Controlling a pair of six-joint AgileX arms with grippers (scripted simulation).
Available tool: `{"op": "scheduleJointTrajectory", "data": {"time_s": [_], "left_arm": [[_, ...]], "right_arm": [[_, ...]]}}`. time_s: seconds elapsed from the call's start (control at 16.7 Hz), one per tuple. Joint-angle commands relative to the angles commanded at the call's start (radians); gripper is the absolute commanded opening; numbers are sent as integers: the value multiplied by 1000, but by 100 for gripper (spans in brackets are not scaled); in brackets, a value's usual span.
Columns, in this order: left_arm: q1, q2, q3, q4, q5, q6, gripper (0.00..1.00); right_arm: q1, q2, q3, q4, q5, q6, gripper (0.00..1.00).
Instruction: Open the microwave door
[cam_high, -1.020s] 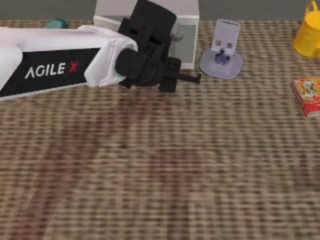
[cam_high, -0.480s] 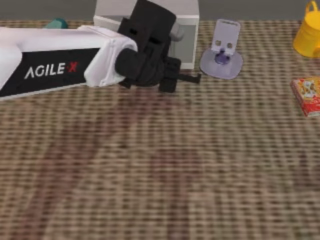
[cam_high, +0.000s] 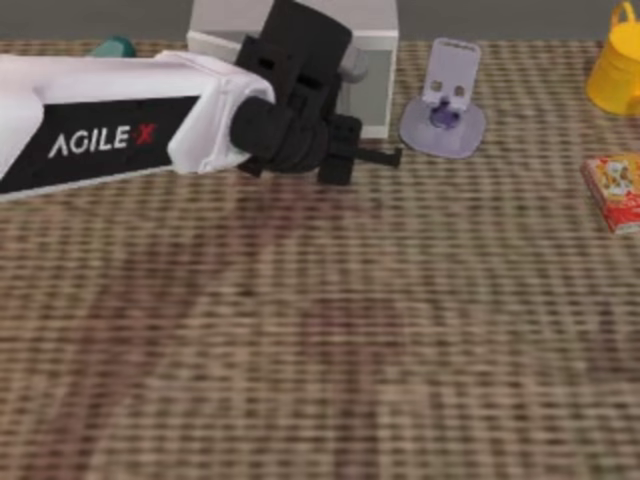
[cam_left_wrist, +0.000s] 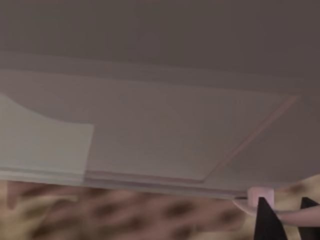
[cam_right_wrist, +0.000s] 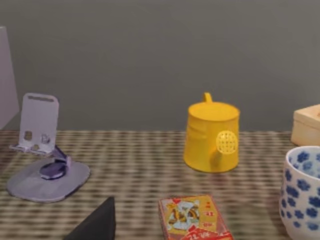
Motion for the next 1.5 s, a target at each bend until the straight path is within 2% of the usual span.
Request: {"op": "scheduleJointTrajectory", "data": {"time_s": [0.36, 0.78, 1.5], "left_arm": [[0, 0, 0, 0, 0, 0, 0], [12, -26, -39, 18, 35, 41, 0], [12, -26, -39, 18, 35, 42, 0]], "right_arm": [[0, 0, 0, 0, 0, 0, 100], [0, 0, 0, 0, 0, 0, 100], [0, 0, 0, 0, 0, 0, 100]]}}
